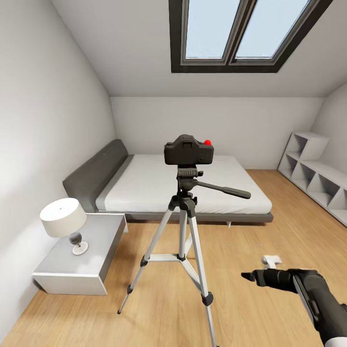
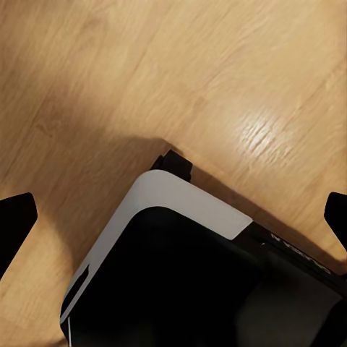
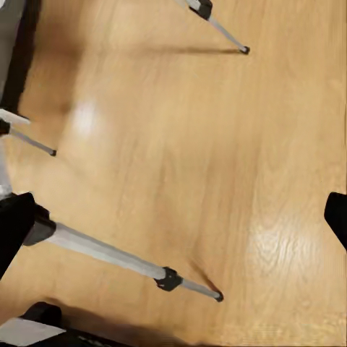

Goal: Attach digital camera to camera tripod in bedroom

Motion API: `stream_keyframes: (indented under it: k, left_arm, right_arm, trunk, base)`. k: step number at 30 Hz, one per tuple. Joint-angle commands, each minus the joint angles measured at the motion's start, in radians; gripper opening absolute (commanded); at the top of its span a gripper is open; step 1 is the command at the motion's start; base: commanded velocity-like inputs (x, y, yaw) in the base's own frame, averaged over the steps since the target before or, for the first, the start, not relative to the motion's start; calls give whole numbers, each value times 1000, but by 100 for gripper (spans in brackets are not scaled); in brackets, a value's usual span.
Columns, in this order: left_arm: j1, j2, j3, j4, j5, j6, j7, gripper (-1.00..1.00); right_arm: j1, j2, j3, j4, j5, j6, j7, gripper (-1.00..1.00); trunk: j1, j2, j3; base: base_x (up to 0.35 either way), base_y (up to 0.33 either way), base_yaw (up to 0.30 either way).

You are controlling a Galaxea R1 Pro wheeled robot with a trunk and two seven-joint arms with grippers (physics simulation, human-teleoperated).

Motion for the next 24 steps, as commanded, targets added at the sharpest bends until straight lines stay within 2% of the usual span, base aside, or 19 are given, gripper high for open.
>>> stream_keyframes:
  k: [1, 2, 3, 6, 7, 10, 11, 16, 17, 22, 23, 24]
  left_arm:
    - [-1, 0, 8, 0, -2, 3, 2, 100]
    - [-1, 0, 8, 0, -2, 3, 2, 100]
    - [-1, 0, 8, 0, -2, 3, 2, 100]
    - [1, 0, 8, 0, -2, 3, 2, 100]
    - [4, 0, 8, 0, -2, 2, 2, 100]
    - [10, 0, 8, 0, -2, 2, 2, 100]
    - [13, 0, 8, 0, -3, 1, 2, 100]
    - [17, 0, 8, 0, -3, 1, 1, 100]
    - [18, 0, 8, -1, -3, 1, 1, 100]
    - [19, 0, 8, 0, -3, 1, 1, 100]
    - [21, 0, 8, 0, -4, 1, 1, 100]
    - [21, 0, 8, 0, -4, 1, 1, 100]
  right_arm:
    - [-1, -4, -2, 42, 7, 2, -1, 100]
    - [-1, -8, -3, 82, 8, 0, -13, 100]
    - [-1, -13, -3, 162, 10, -10, -40, 100]
    - [-1, -17, -3, 281, 11, -44, -88, 100]
    - [-1, -19, -2, 356, 11, -78, -120, 100]
    - [-1, -20, -2, 466, 11, -140, -163, 100]
    - [-1, -21, -2, 537, 11, -181, -187, 100]
    - [-1, -21, 0, 727, 11, -281, -237, 100]
    - [-1, -21, 1, 819, 11, -332, -258, 100]
    - [-1, -21, 2, 910, 11, -389, -274, 100]
    - [-1, -15, 4, 1007, 10, -416, -311, 100]
    - [-1, -13, 4, 1018, 10, -418, -324, 100]
  trunk:
    - [0, -1, -1]
    - [0, -1, -1]
    - [0, -1, -1]
    - [0, -1, -1]
    - [0, -1, -1]
    - [0, -1, -1]
    - [0, -1, -1]
    - [0, -1, -1]
    - [0, -1, -1]
    - [0, -1, -1]
    - [0, -1, -1]
    - [0, -1, -1]
  base:
    - [0, 0, 0]
    - [0, 0, 0]
    - [0, 0, 0]
    - [0, 0, 0]
    - [0, 0, 0]
    - [0, 0, 0]
    - [0, 0, 0]
    - [0, 0, 0]
    - [0, 0, 0]
    - [0, 0, 0]
    - [0, 0, 0]
    - [0, 0, 0]
